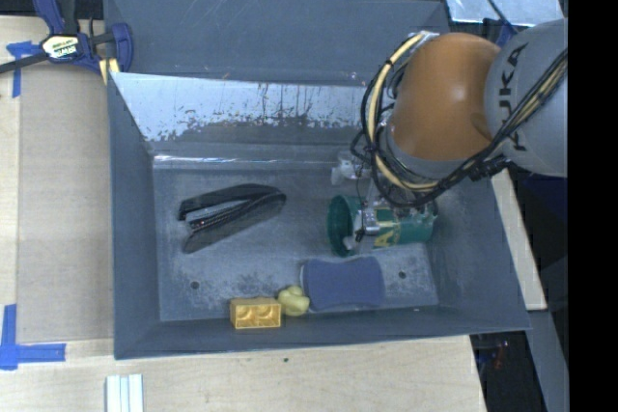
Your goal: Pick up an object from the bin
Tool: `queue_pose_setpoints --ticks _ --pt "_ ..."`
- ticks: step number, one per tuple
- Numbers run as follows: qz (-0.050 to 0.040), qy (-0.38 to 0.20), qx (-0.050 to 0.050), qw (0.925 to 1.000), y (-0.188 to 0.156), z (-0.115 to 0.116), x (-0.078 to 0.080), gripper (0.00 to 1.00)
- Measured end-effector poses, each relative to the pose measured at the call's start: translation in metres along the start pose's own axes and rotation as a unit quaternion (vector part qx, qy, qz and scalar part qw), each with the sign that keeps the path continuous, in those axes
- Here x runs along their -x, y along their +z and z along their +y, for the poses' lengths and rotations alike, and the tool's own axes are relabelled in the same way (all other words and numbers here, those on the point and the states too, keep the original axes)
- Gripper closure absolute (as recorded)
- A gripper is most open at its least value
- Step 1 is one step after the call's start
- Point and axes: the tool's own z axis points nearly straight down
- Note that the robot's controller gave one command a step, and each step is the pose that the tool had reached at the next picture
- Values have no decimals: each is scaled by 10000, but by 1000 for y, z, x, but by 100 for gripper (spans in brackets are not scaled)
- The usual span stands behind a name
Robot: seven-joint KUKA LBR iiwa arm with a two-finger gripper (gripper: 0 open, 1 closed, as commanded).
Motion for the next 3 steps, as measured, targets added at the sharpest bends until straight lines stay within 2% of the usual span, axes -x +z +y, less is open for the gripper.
queue_pose_setpoints --ticks 1,2,3 --pt "-39 396 8 9992 58 22 5 0" --pt "-71 268 1 9996 95 17 35 0" --pt "-53 -51 7 10000 92 14 49 0"
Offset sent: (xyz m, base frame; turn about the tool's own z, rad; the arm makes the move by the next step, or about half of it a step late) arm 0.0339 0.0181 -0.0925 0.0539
